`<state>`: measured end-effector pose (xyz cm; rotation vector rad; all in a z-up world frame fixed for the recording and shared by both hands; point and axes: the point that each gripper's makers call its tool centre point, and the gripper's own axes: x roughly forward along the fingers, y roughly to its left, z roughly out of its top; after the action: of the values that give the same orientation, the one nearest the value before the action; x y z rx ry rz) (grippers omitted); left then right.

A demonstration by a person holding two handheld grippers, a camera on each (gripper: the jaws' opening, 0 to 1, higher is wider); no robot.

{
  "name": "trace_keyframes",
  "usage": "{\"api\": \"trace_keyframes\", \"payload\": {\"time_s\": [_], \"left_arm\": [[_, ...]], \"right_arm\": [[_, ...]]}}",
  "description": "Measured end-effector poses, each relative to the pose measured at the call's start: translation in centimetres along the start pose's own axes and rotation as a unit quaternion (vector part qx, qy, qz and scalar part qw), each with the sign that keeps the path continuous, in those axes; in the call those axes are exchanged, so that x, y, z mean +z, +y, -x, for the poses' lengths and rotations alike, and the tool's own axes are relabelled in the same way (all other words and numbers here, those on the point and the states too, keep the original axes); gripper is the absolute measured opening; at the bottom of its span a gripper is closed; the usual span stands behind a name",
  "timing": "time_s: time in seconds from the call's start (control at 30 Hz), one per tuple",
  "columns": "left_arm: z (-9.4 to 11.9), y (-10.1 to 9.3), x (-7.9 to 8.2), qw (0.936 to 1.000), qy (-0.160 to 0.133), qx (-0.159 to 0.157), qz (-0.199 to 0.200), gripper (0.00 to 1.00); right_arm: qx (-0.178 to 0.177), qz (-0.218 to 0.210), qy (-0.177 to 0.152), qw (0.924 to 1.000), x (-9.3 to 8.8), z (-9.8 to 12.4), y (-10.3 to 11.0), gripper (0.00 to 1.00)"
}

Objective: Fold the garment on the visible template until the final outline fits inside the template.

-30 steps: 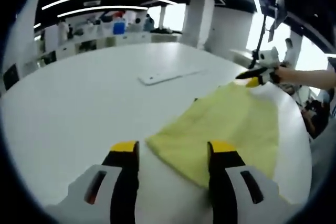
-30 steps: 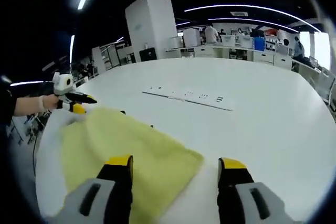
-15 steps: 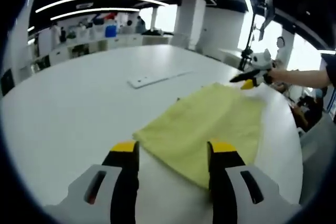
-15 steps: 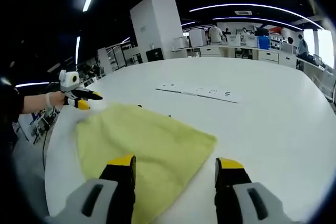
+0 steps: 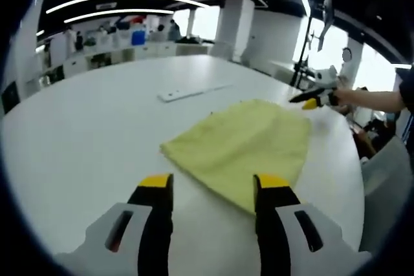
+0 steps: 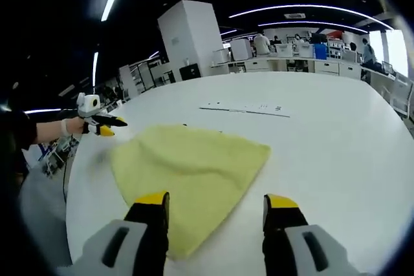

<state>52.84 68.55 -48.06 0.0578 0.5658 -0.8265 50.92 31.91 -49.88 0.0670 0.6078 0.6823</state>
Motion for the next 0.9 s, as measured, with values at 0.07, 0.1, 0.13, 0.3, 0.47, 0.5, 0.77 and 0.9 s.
{"api": "trace_keyframes", "payload": {"time_s": [0.07, 0.1, 0.13, 0.3, 0.47, 0.5, 0.77, 0.9], "left_arm": [[0.5, 0.0, -0.4, 1.0, 0.0, -0.002, 0.003, 0.45], [0.7, 0.0, -0.6, 1.0, 0.003, -0.002, 0.003, 0.45], [0.9, -0.5, -0.9, 1.0, 0.005, -0.002, 0.004, 0.44], [1.3, -1.1, -2.2, 0.9998, 0.017, -0.01, 0.006, 0.41], [1.8, -2.5, -3.5, 0.9995, 0.024, -0.02, 0.01, 0.4], [1.8, -2.7, -3.7, 0.9993, 0.026, -0.023, 0.012, 0.4], [2.2, -4.4, -4.9, 0.9987, 0.03, -0.038, 0.016, 0.39], [2.2, -5.1, -5.5, 0.9984, 0.032, -0.042, 0.022, 0.37]], "right_arm": [[0.001, -0.003, -0.001, 1.0, -0.3, 0.4, 0.0, 0.55], [0.001, -0.004, -0.002, 1.0, -0.6, 0.7, 0.4, 0.54], [0.002, -0.006, -0.002, 1.0, -0.8, 0.9, 0.6, 0.53], [0.005, -0.01, 0.001, 0.9999, -2.0, 1.6, 1.5, 0.52], [0.005, -0.015, -0.002, 0.9999, -2.6, 2.4, 2.3, 0.51], [0.005, -0.016, -0.002, 0.9999, -2.7, 2.6, 2.4, 0.51], [0.009, -0.02, -0.002, 0.9998, -4.1, 3.5, 3.2, 0.5], [0.011, -0.018, 0.002, 0.9998, -4.6, 3.7, 3.4, 0.49]]}}
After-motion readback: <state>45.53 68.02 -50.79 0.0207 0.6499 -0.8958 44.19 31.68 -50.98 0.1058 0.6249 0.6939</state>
